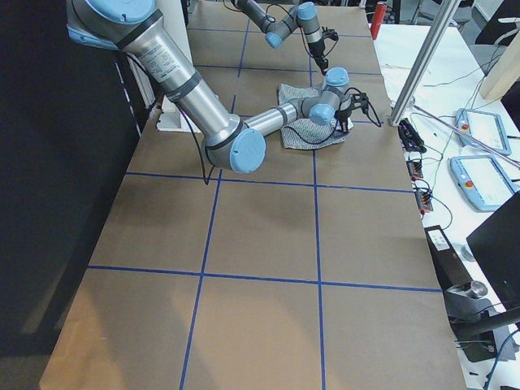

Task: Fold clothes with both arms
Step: 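Release the hem near the collar with both grippers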

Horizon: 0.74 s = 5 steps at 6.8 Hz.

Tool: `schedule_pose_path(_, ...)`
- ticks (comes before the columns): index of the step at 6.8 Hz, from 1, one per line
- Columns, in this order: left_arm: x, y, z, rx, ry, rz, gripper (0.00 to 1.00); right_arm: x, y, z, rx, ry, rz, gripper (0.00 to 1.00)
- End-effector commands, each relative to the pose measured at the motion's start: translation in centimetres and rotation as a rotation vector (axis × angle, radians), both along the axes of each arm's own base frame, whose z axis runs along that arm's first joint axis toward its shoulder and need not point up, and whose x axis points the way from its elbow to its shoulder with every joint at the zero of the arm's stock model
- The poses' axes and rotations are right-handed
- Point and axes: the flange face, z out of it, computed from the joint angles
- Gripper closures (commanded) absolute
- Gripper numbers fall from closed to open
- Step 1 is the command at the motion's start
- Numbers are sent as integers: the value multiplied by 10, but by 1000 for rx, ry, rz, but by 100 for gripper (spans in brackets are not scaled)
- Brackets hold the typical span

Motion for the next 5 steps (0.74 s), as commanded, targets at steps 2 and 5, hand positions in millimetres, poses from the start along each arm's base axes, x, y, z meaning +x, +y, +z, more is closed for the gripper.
schedule_pose_path(2,8,-11,-6,-20,-7,-6,0,-6,11,-1,-26,-25,-18,0)
schedule_pose_path(5,1,6,-35,-19,56,-20,0,5,144,43,-116,-109,-81,0)
